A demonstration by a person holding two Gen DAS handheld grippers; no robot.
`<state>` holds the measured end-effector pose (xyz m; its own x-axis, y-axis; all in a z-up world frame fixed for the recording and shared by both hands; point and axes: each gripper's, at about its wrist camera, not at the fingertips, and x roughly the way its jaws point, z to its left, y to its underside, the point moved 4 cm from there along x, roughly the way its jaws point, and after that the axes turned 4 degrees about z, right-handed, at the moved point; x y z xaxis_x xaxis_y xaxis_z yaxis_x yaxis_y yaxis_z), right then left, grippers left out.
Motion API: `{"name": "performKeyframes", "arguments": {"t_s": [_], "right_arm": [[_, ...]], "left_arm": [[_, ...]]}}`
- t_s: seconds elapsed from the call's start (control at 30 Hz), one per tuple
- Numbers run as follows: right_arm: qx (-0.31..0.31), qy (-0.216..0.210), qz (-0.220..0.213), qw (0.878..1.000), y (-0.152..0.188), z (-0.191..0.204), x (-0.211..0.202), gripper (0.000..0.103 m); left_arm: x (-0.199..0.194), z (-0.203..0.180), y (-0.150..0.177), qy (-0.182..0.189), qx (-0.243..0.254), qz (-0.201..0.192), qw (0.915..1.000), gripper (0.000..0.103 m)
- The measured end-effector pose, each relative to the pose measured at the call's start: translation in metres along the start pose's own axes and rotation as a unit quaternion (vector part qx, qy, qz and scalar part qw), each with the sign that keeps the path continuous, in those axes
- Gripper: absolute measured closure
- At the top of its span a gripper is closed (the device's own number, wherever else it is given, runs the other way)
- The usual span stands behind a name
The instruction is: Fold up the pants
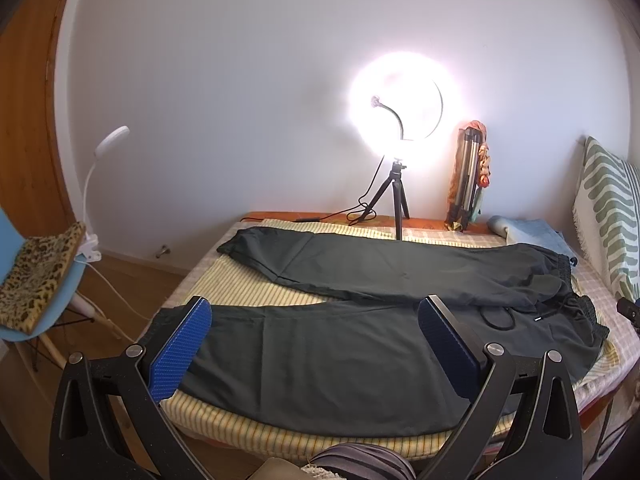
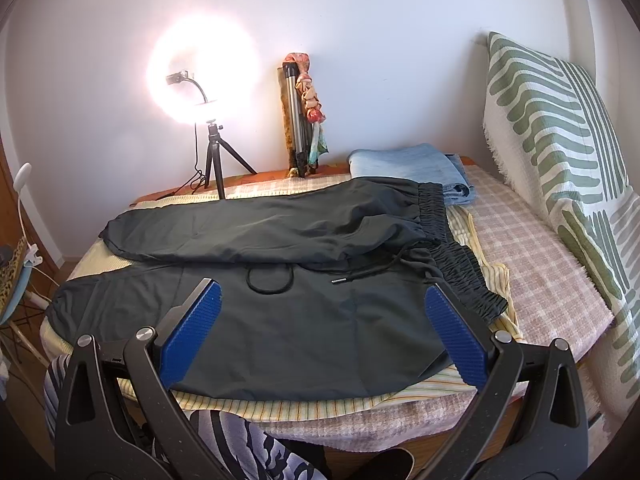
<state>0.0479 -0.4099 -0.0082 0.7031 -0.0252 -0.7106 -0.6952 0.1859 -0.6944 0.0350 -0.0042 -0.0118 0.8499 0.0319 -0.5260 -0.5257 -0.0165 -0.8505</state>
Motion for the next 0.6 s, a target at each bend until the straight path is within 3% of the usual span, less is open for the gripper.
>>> {"name": "performKeyframes", "arguments": {"t_s": [0.6], "right_arm": [[0.001,-0.002,0.001,1.000,-0.0005,0.0018,0.0022,0.000]], "left_arm": [[-0.0011,-0.0011,0.0012,0.004,0.002,-0.002,1.0000,0.000]]}}
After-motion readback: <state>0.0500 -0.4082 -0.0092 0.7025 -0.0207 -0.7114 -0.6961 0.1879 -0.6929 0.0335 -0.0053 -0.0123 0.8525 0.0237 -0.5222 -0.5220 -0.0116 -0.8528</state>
